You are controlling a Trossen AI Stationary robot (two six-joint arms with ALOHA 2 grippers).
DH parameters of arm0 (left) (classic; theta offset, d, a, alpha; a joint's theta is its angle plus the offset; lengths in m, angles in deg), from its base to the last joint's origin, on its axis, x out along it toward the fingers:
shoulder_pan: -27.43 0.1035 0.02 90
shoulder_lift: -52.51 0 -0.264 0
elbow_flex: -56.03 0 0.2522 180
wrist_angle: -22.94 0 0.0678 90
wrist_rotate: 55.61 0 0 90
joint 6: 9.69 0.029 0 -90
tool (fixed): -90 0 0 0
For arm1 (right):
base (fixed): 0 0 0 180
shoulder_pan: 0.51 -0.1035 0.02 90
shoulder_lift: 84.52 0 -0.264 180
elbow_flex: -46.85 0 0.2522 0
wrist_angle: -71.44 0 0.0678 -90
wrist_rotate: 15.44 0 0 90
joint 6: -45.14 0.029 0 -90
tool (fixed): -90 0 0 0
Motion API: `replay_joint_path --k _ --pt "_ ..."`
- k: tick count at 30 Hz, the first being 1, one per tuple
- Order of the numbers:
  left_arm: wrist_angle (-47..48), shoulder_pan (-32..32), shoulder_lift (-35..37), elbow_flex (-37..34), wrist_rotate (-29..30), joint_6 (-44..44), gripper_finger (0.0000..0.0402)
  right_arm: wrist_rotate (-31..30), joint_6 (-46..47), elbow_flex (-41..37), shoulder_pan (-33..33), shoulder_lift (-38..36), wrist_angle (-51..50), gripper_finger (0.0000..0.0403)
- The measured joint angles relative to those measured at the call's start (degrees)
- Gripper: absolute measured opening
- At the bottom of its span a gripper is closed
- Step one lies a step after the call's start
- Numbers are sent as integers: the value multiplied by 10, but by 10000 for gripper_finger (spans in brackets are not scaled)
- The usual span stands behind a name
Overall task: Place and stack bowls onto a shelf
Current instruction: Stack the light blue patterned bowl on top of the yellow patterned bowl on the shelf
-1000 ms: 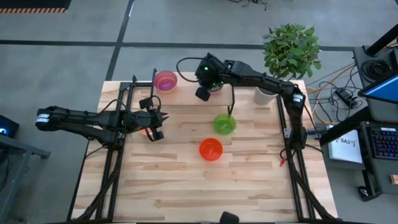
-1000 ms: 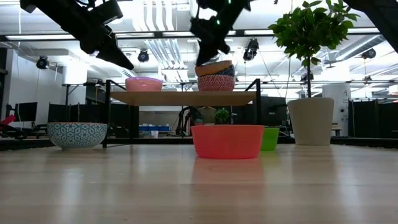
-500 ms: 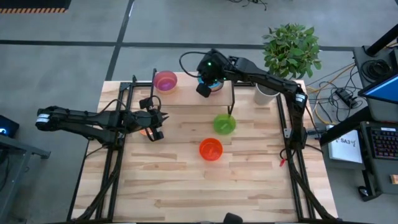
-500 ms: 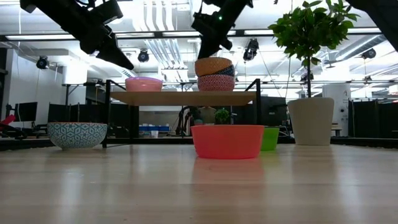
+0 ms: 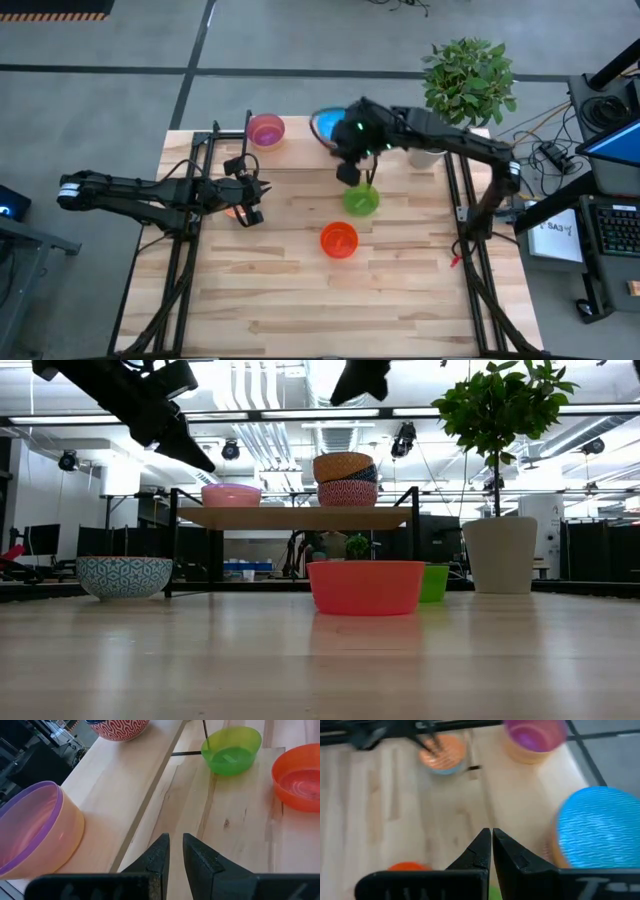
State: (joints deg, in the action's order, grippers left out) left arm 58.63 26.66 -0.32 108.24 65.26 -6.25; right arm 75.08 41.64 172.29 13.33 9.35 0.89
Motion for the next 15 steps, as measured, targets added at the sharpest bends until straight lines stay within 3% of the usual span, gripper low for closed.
replay_joint_path --k 7,15 --pt "-49 0 0 3 -21 -21 36 -66 21 -189 -60 -106 120 9" --pt "-258 0 -33 4 -30 -7 36 -270 8 -401 -40 -211 368 9"
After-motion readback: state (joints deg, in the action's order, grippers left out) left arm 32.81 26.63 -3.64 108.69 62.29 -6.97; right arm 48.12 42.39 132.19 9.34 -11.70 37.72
